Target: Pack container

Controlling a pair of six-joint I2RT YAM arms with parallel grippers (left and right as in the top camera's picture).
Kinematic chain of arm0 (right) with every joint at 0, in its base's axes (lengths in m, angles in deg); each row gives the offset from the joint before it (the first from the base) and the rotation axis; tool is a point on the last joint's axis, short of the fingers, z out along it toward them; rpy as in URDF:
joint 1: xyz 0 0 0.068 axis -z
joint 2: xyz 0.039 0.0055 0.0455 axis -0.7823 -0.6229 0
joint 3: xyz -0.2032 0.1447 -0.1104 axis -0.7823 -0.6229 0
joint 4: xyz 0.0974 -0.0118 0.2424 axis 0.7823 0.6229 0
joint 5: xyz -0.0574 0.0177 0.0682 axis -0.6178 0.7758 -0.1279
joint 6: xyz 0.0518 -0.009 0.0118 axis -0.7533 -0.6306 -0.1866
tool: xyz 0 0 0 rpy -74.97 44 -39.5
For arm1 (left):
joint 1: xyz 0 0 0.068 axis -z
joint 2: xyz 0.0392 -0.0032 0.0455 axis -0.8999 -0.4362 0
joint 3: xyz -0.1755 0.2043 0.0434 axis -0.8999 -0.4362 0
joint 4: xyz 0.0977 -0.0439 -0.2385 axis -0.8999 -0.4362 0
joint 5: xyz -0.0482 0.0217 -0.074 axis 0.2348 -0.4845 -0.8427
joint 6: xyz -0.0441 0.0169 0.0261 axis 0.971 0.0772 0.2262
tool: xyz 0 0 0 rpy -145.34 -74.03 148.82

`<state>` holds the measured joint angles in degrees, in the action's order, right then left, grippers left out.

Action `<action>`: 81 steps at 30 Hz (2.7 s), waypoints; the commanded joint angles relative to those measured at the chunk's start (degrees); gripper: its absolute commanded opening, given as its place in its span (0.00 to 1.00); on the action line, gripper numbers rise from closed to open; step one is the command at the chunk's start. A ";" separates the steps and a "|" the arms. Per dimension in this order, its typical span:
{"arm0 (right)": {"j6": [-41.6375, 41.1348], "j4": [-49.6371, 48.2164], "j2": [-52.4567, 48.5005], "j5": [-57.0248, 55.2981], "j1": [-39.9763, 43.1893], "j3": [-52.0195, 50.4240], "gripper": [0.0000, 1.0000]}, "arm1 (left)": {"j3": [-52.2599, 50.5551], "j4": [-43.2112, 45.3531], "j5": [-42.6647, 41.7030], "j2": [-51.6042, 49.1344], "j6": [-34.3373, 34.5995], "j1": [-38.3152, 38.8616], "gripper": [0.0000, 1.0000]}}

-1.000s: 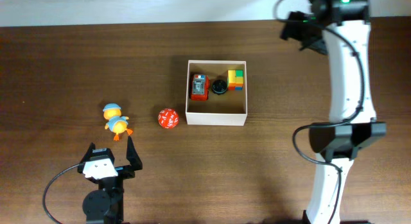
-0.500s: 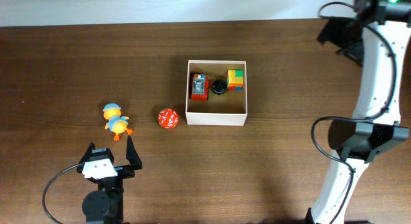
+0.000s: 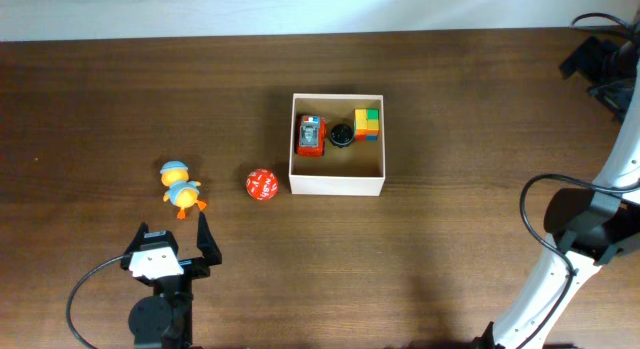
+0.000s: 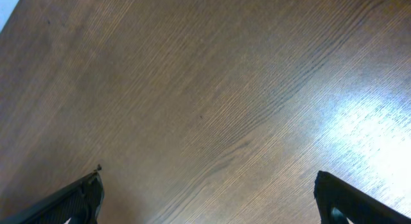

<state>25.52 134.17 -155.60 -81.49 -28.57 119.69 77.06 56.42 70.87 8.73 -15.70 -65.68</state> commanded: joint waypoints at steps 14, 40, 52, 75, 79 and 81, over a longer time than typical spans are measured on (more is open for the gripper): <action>1.42 0.35 0.02 2.08 0.04 0.55 0.99 | 8.17 -1.03 -5.92 -9.75 5.70 -0.24 0.99; 1.42 0.35 0.02 2.08 0.04 0.55 0.99 | 72.54 -49.18 -25.03 -84.35 0.81 -0.22 0.99; 1.42 0.35 0.02 2.08 0.04 0.55 0.99 | 72.54 -49.53 -1.38 -93.15 25.16 -0.94 0.93; 1.42 0.31 0.02 2.08 0.00 0.55 0.99 | 72.43 -46.99 2.08 -108.10 31.69 -0.92 0.66; 1.42 0.33 0.02 2.08 0.00 0.55 0.99 | 72.43 -46.99 2.12 -108.98 31.67 -0.92 0.32; 1.42 0.33 0.02 2.10 0.00 0.55 0.99 | 72.43 -46.97 2.27 -108.98 31.36 -0.92 0.14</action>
<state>26.96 134.19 -155.60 -79.47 -28.31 119.69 148.71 9.32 72.38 -99.62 15.74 -66.38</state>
